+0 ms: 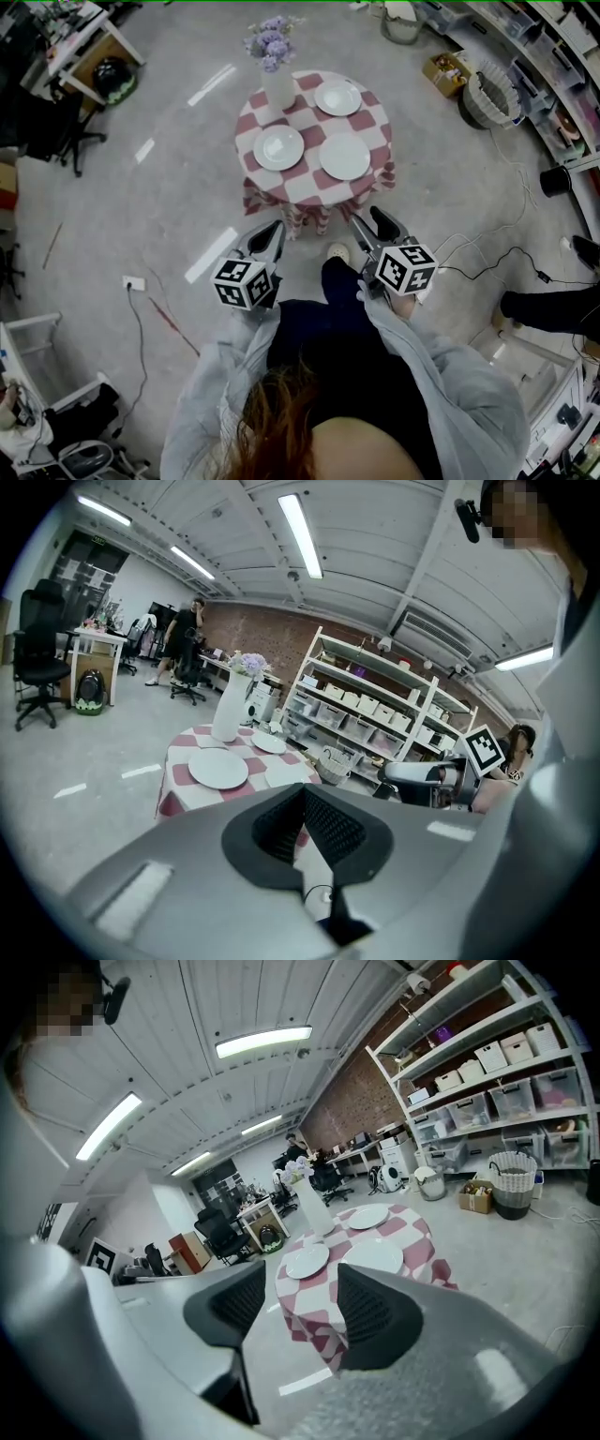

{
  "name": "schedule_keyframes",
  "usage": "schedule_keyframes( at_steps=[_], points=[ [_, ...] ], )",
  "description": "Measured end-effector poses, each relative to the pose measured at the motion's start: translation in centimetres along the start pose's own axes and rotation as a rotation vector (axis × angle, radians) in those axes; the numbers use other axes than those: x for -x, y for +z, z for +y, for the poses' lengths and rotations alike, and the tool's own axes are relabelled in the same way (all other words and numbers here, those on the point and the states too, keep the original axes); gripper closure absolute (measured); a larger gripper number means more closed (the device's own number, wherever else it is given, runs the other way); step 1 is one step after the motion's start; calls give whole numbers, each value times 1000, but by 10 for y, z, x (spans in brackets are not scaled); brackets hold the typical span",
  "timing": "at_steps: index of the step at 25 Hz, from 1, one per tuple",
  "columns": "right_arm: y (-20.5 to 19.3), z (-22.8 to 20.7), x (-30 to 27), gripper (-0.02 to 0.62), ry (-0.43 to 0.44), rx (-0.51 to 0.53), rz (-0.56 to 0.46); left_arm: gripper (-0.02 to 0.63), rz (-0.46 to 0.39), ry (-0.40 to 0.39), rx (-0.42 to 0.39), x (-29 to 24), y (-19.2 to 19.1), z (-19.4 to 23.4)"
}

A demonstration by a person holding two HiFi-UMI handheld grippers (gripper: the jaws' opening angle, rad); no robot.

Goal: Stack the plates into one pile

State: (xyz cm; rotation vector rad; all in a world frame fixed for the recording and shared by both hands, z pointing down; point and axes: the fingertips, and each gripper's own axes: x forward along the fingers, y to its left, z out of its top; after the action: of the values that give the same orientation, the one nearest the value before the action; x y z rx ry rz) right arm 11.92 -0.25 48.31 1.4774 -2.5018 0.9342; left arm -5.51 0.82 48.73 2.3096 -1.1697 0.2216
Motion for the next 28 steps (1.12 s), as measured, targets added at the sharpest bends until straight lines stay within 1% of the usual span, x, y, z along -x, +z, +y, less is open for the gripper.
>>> schedule_keyframes(
  at_steps=[7,10,13,18,22,25,28],
  points=[
    [38,-47,-29,359,21,8,-13,591,-32,19,-14,-55,29,2],
    [49,-64,-40,359,30,-1,-10,591,-34,18,-24,-72,36,-1],
    [54,-74,-48,359,39,-18,2,591,-27,36,-25,-81,37,0],
    [51,-83,-60,359,50,-31,40,591,-17,81,26,-79,28,10],
    [42,-85,-66,359,57,-58,63,591,0,109,46,-73,19,16],
    [34,-89,-70,359,48,-102,75,591,18,112,55,-71,15,19],
    [20,-93,-75,359,37,-177,90,591,70,100,56,-74,6,23]
  ],
)
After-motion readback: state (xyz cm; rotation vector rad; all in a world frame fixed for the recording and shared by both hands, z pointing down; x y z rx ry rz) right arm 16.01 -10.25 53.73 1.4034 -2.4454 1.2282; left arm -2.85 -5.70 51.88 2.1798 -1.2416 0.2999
